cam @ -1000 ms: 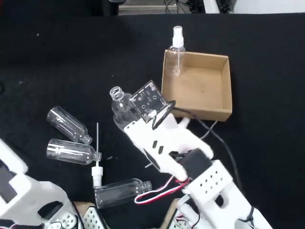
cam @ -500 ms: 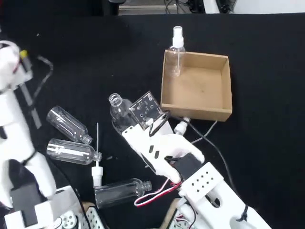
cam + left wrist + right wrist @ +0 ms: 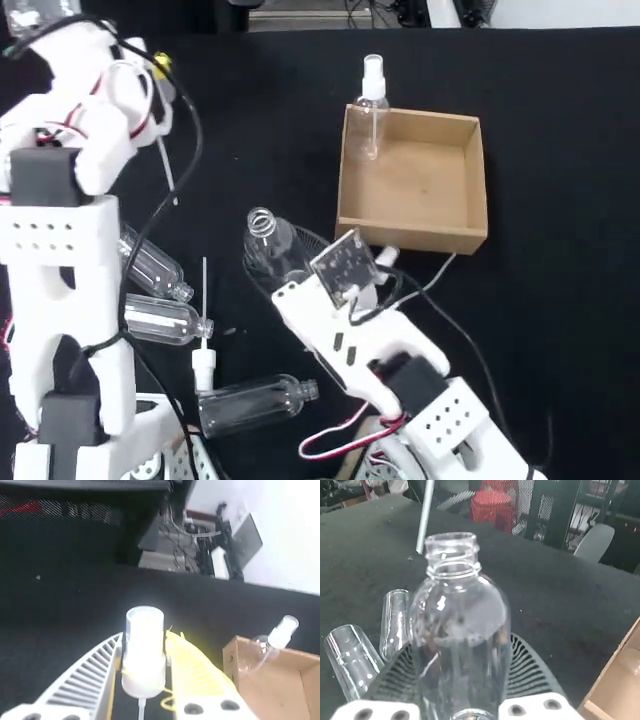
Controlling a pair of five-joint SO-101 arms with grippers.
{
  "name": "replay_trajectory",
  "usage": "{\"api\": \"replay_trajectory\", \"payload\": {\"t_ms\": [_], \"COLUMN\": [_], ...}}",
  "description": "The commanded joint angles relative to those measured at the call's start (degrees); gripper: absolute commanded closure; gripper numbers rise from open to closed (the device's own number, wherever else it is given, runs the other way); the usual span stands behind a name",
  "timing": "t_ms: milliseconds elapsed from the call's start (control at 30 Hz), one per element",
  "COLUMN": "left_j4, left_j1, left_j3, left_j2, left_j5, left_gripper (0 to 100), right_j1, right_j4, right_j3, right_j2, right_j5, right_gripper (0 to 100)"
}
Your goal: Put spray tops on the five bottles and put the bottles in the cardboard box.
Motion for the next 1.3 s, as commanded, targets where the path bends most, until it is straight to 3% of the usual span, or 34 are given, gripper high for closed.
{"api": "replay_trajectory", "payload": {"t_ms": [0, 167, 300, 533, 667, 1033, 1267], "left_j4": [-4.22, -5.98, -6.24, -6.42, -6.59, -3.16, -2.29], "left_j1": [2.07, 4.62, 6.11, 14.64, 18.77, 19.38, 19.03], "left_j3": [1.80, 5.05, -1.98, -4.97, -4.97, -8.84, -3.56], "left_j2": [-2.37, -2.46, -4.75, -9.76, -9.93, -13.19, -14.33], "left_j5": [0.53, 0.70, 1.32, 11.78, 13.01, 12.31, 12.31], "left_gripper": [97, 97, 97, 97, 97, 97, 97], "right_j1": [0.00, 0.18, 3.16, 3.96, 4.04, 4.04, 4.04], "right_j4": [-1.76, -1.76, -3.52, -5.27, -5.19, -5.27, -5.10], "right_j3": [-0.40, -0.31, 1.01, 1.71, 1.71, 1.80, 1.80], "right_j2": [-2.07, -2.07, -2.51, -2.59, -2.59, -2.59, -2.59], "right_j5": [-0.53, -0.53, -0.53, -0.62, -0.62, -0.62, -0.62], "right_gripper": [98.8, 98.8, 98.8, 98.8, 98.8, 98.8, 98.8]}}
